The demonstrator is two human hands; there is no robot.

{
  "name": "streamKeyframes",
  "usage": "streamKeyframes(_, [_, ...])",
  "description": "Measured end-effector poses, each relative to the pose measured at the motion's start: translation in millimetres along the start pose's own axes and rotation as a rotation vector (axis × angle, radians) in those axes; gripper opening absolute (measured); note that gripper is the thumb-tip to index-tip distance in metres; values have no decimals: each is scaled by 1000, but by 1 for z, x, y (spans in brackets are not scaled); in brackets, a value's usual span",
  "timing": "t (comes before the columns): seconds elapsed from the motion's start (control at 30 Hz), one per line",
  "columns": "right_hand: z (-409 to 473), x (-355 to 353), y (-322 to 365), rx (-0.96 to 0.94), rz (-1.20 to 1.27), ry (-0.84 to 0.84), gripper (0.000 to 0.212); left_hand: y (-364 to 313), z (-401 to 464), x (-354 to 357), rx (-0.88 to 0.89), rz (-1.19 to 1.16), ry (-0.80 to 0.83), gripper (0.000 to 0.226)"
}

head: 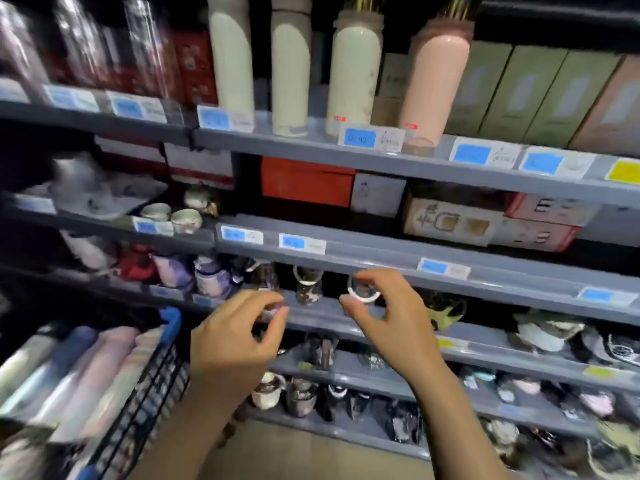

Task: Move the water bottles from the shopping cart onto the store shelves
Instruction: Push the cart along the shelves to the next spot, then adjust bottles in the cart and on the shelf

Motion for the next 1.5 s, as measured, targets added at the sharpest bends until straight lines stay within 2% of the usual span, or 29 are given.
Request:
streamKeyframes(0.1, [-13, 31, 22, -54, 45, 209, 36, 23, -34, -27, -115, 116, 72, 11])
streamKeyframes(0.23, [-23, 72, 46, -55, 102, 362, 37, 54, -73, -59, -217, 275, 176, 30])
streamKeyframes(0.4, [-32, 155, 76, -54, 85, 592, 40, 109, -122, -104, -459, 256, 319, 36])
streamKeyframes(0.53, [-40, 249, 116, -25, 69, 752, 41, 173, -161, -154, -637, 239, 291, 36])
streamKeyframes(0.6, [-48, 299, 138, 19, 91, 803, 40, 214, -176, -174, -729, 234, 343, 30])
streamKeyframes(0.73, [-62, 387, 169, 171, 97, 741, 44, 304, -180, -200, -764, 117, 403, 23])
streamKeyframes(0.87, [-61, 438, 193, 357, -70, 690, 58, 379, -174, -193, -795, -15, 492, 36])
streamKeyframes(0.97, [-49, 458, 202, 418, -127, 671, 64, 415, -169, -169, -833, -75, 558, 41])
streamKeyframes(1.07, [-33, 469, 196, 473, -197, 656, 74, 435, -163, -138, -821, -80, 616, 50])
streamKeyframes(1.2, [-19, 481, 184, 476, -311, 640, 65, 447, -156, -98, -832, -126, 676, 63])
streamKeyframes(1.33, [-16, 494, 175, 498, -347, 659, 69, 454, -152, -69, -901, -227, 630, 84])
streamKeyframes(1.5, [-13, 516, 165, 531, -423, 718, 71, 463, -146, -54, -925, -256, 622, 84])
Point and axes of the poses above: each hand's wrist, its own z-axis towards the middle knuckle, its own x-axis out of the palm, y = z × x, the point moved 4 cm from there along z, towards the middle knuckle, and after that the axes turned 3 degrees about y, right-handed, at the moved point
